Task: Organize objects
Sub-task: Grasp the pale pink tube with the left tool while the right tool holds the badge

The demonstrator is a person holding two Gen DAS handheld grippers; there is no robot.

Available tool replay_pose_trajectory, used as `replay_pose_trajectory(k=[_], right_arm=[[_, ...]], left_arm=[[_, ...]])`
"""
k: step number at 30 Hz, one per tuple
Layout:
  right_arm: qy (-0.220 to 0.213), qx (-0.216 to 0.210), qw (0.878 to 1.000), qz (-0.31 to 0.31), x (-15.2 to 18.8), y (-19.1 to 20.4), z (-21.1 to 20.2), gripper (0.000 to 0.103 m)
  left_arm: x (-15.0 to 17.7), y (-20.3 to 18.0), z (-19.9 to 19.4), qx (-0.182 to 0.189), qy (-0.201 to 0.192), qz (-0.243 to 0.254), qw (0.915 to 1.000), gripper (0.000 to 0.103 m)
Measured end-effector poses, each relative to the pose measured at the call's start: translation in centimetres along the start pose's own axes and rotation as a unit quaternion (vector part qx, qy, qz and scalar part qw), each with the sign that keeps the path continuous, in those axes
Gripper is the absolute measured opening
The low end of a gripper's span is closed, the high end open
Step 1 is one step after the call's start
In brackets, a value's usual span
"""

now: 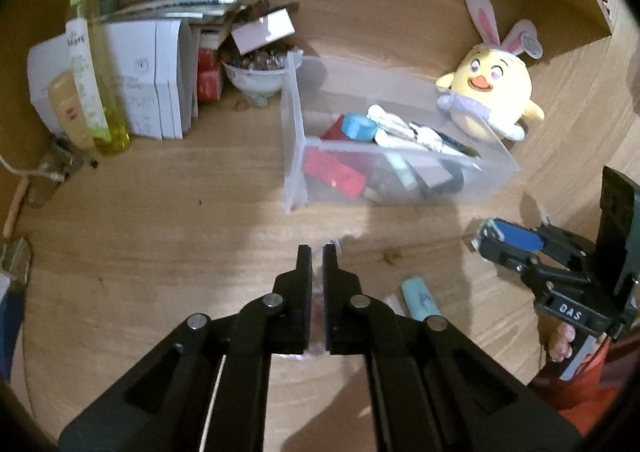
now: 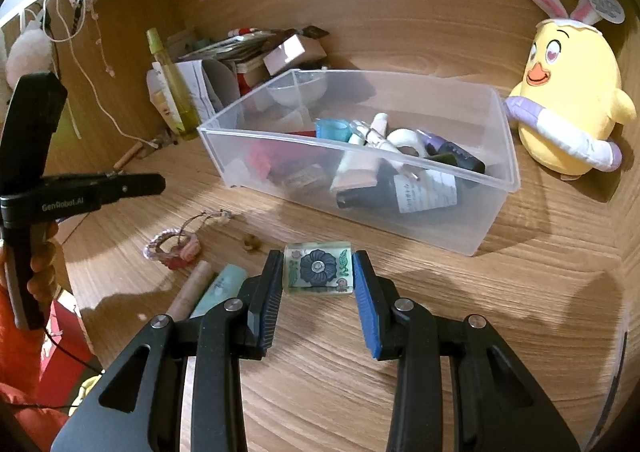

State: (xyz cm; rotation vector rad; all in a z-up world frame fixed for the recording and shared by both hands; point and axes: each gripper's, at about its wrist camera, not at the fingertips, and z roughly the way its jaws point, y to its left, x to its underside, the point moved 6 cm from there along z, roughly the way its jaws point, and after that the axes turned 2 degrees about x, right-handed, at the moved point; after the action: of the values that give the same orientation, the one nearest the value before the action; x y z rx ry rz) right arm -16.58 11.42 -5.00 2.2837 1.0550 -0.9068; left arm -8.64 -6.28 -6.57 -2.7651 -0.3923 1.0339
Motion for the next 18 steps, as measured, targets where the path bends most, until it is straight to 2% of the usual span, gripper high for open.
replay_pose_trajectory(k=[4,6,8,10,18], right_arm=[[0.000,-0.002,1.000,-0.001,0.1,0.1,0.1,0.032],[0.000,-0.001,1.000,-0.001,0.3,0.0,0.0,0.032],[-0.001,0.002,1.000,0.000,0.5,-0.1,-0.2,0.032],[-0.001,0.006,1.000,0.002,0.7,-0.2,-0.4,0.032],[-0.003,0.011,1.000,0.007,1.7,-0.8,-1.3,0.032]], left_arm=[[1.5,-1.2,-0.1,0.008,0.011,0.005,0.9999,0.006],[2.2,-2.1,0.2,0.010,0.017,0.012,0.9997,0.011],[2.7,-2.9,0.6,0.013,0.023,0.016,0.9995,0.022],[3.2,-3.6,1.0,0.012,0.030,0.021,0.9993,0.026],[5.4,-4.7,1.6,0.018,0.052,0.021,0.9983,0.028]])
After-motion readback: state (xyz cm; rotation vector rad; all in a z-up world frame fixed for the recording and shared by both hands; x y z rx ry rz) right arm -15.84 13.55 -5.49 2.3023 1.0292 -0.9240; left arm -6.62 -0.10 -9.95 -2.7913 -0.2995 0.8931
